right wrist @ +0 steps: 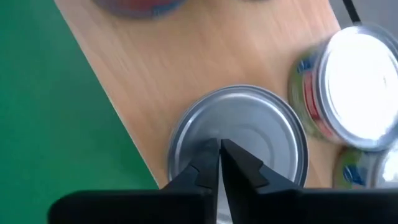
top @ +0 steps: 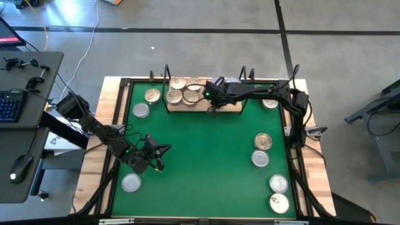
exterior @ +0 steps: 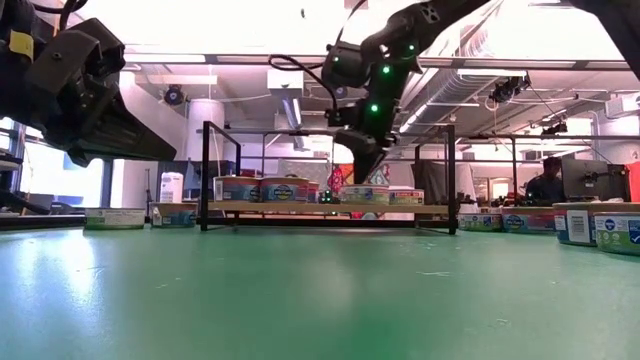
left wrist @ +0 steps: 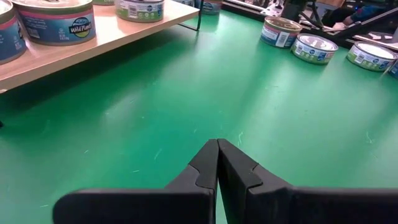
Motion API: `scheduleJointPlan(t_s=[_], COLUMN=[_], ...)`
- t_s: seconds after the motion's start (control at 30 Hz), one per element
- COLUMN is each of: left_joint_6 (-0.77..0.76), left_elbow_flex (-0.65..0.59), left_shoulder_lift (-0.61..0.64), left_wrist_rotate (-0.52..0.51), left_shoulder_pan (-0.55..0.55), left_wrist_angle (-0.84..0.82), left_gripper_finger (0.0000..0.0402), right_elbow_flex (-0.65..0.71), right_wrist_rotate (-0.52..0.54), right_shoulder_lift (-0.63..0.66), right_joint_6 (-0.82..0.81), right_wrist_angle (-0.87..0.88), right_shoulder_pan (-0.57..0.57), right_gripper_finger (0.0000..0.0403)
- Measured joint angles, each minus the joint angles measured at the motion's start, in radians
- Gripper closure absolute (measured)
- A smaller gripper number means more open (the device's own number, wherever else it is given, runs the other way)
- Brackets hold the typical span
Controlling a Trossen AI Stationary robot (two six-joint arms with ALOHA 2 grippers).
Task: Stack canned seafood by type on shelf
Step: Put the green white tuna can on the shelf
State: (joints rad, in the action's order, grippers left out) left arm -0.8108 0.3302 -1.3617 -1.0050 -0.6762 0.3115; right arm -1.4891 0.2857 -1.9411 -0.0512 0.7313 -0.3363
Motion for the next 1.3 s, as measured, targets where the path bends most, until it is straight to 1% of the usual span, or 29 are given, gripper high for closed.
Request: scheduleJointPlan(t_s=[0.13, 0.23, 0.33, 0.4, 0.6, 0.73, 0.9, 1.0, 1.07, 1.13, 1.2, 1.27, 1.3], left_joint_6=[-0.008, -0.009, -0.008, -0.008, -0.008, -0.008, -0.008, -0.006, 0.015, 0.039, 0.072, 0.103, 0.105], left_elbow_flex=[0.000, 0.000, 0.000, 0.000, 0.000, 0.000, 0.000, 0.000, 0.001, 0.014, 0.046, 0.101, 0.139], left_shoulder_lift=[0.000, 0.000, 0.000, 0.000, 0.000, 0.000, 0.000, 0.000, 0.000, 0.000, 0.000, 0.000, 0.000], left_wrist_rotate=[0.006, 0.006, 0.006, 0.006, 0.007, 0.007, 0.007, 0.007, 0.008, 0.010, 0.033, 0.080, 0.118], left_shoulder_pan=[0.000, 0.000, 0.000, 0.000, 0.000, 0.000, 0.000, -0.005, -0.022, -0.048, -0.074, -0.093, -0.100], left_wrist_angle=[0.000, 0.000, 0.000, 0.000, 0.000, 0.000, 0.000, 0.000, 0.001, -0.003, -0.003, -0.039, -0.086], left_gripper_finger=[0.0401, 0.0401, 0.0401, 0.0401, 0.0401, 0.0401, 0.0401, 0.0401, 0.0401, 0.0401, 0.0401, 0.0401, 0.0401], right_elbow_flex=[-0.002, -0.002, -0.001, 0.000, 0.000, 0.001, 0.000, 0.012, 0.053, 0.113, 0.181, 0.247, 0.278], right_wrist_rotate=[0.034, 0.093, 0.153, 0.177, 0.183, 0.262, 0.281, 0.305, 0.297, 0.251, 0.203, 0.154, 0.125], right_shoulder_lift=[0.004, 0.005, 0.004, 0.003, 0.002, -0.001, 0.015, 0.045, 0.070, 0.086, 0.094, 0.097, 0.098], right_joint_6=[-0.044, -0.082, -0.101, -0.102, -0.108, -0.107, -0.102, -0.079, -0.024, 0.029, 0.049, 0.052, 0.051], right_wrist_angle=[0.095, 0.185, 0.236, 0.245, 0.248, 0.247, 0.213, 0.113, -0.026, -0.170, -0.322, -0.460, -0.527], right_shoulder_pan=[0.000, -0.002, -0.007, -0.012, -0.032, -0.031, -0.001, 0.051, 0.103, 0.168, 0.244, 0.321, 0.358], right_gripper_finger=[0.0399, 0.0400, 0.0402, 0.0402, 0.0402, 0.0403, 0.0403, 0.0403, 0.0403, 0.0403, 0.0403, 0.0403, 0.0403])
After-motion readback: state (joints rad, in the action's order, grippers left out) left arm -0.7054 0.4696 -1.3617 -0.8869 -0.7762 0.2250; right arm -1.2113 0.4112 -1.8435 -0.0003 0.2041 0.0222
